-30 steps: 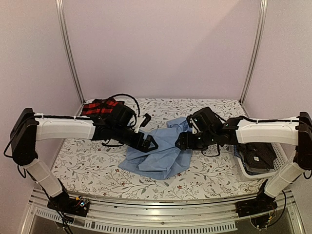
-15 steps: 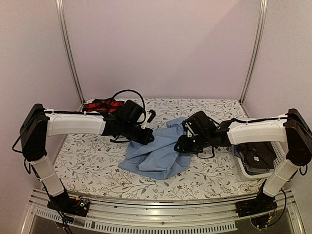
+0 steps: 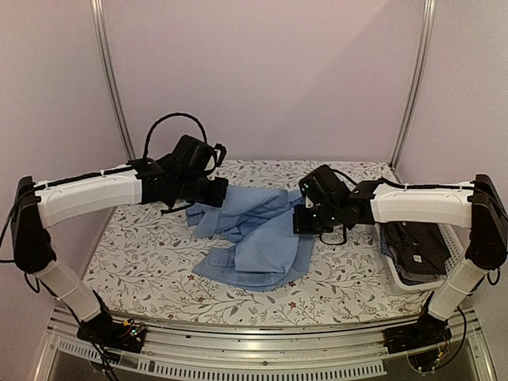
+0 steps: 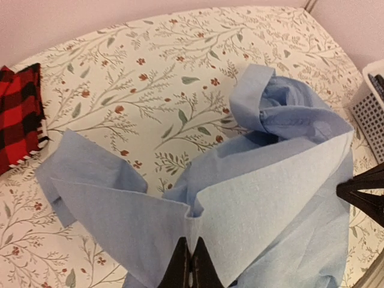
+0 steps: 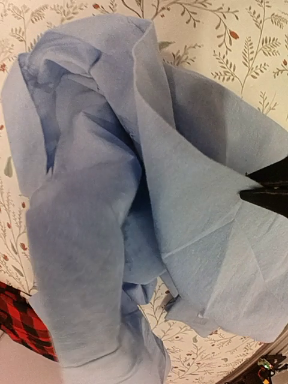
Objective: Fold and stack the long sleeve shirts
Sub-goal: Pick up the crumpled shirt from the center of the board, then flatten out the crumpled shirt at the center of the board.
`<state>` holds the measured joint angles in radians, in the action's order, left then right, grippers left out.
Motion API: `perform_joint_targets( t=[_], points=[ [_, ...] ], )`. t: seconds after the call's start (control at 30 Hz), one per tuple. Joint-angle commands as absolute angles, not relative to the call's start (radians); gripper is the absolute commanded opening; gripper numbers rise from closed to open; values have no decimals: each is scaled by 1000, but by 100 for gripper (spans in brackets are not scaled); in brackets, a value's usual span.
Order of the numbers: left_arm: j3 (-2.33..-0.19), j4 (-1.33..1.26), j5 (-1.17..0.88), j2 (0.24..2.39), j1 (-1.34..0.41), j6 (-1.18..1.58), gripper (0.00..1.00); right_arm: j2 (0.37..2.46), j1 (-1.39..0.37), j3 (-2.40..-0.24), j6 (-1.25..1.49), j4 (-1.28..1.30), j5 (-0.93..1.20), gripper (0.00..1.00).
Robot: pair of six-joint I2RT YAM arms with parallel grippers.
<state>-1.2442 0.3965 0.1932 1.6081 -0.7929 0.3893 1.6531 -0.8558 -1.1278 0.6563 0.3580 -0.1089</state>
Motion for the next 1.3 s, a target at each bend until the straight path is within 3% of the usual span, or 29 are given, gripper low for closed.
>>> perform_joint_targets(
  t=[0.0, 0.27, 0.57, 0.97, 1.1, 1.27],
  points=[
    [-1344, 453, 367, 1467, -716, 334, 0, 1623, -826, -1250, 566, 549, -364, 0],
    [-1563, 471, 501, 1331, -590, 135, 0, 1560, -730, -1513, 373, 749, -667, 0],
    [-1776, 459, 573, 1302, -588, 2, 0, 1496, -691, -1808, 154, 669, -685, 0],
    [-1842, 431, 427, 1164, -589, -34, 0, 1385, -688, -1907, -55, 523, -710, 0],
    [-1939, 486, 439, 1220, -588, -34, 0, 1430, -615, -2009, -103, 509, -653, 0],
    [-1962, 592, 400, 1375, -496, 27, 0, 1553, -443, -2045, -13, 540, -384, 0]
  ],
)
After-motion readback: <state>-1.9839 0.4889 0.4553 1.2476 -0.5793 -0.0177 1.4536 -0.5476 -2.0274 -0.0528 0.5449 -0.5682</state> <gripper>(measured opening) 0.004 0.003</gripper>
